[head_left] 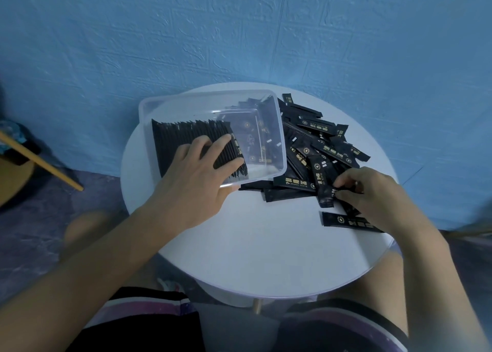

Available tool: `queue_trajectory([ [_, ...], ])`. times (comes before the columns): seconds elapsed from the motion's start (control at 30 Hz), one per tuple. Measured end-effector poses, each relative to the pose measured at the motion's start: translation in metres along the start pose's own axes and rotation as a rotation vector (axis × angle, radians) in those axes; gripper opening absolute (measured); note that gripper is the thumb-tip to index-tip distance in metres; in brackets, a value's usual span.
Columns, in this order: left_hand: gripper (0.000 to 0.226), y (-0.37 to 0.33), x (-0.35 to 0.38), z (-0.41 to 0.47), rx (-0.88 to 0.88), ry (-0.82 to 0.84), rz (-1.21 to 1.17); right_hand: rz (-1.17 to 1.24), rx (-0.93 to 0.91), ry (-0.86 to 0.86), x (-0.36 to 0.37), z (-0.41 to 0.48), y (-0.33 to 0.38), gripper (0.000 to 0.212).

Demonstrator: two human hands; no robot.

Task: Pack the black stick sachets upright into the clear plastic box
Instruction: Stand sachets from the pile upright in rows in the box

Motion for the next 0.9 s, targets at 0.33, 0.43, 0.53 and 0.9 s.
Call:
queue_trajectory([
  [0.33, 0.048, 0.001, -0.001, 0.0, -0.007, 0.003, 0.004, 0.044, -0.044, 0.068, -0.002, 0.007, 0.005, 0.017],
  [0.43, 0.048, 0.0, -0.001, 0.001, -0.006, 0.004, -0.006, 0.028, -0.036, 0.09, 0.001, 0.009, 0.007, 0.021],
  [0.53, 0.049, 0.0, -0.001, 0.0, -0.003, 0.001, -0.009, 0.052, -0.033, 0.091, 0.002, 0.012, 0.007, 0.021],
  [0.9, 0.049, 0.0, -0.001, 0.0, -0.012, 0.004, -0.01, 0.222, -0.033, -0.097, -0.004, 0.025, 0.025, 0.011],
])
Point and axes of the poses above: each hand's wrist, its own z-axis towards the middle knuckle, its own x-axis out of the palm, y = z × x, the point moved 7 cm from there along z, towards the middle knuckle, and after that the axes turned 12 degrees about y, right-handed, at the moved point
